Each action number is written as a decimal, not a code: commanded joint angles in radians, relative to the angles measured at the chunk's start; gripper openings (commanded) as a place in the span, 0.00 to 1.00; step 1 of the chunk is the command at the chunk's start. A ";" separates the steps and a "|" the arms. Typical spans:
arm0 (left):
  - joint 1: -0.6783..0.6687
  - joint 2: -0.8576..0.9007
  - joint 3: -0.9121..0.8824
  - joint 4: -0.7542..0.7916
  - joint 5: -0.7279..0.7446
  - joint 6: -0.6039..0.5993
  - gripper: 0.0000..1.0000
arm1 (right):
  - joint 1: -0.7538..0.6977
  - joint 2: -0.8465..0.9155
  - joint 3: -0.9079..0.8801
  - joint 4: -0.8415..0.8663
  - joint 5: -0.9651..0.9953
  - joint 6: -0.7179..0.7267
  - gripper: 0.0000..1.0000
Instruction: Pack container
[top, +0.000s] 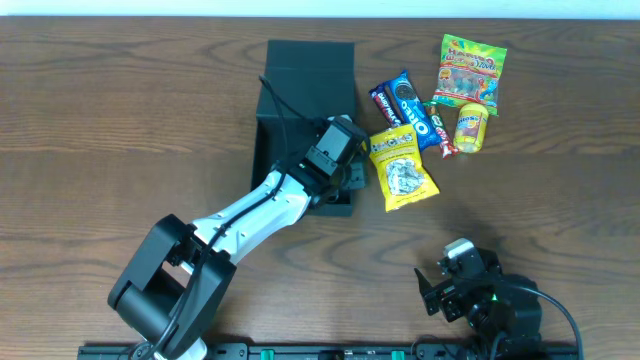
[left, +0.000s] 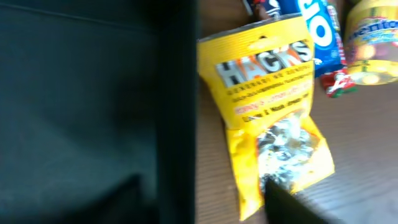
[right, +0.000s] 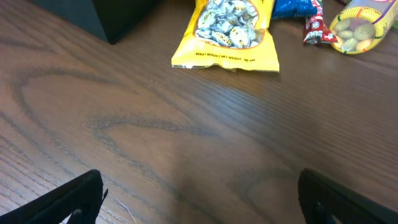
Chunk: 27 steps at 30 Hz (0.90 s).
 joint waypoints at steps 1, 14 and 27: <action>-0.002 -0.010 0.028 0.002 0.051 0.035 0.71 | -0.006 -0.006 -0.004 0.001 -0.001 -0.014 0.99; 0.001 -0.406 0.092 -0.405 -0.277 0.257 0.86 | -0.006 -0.006 -0.004 0.001 -0.001 -0.014 0.99; 0.001 -0.561 0.085 -0.775 -0.377 0.273 0.91 | -0.006 -0.006 -0.004 0.001 -0.001 -0.014 0.99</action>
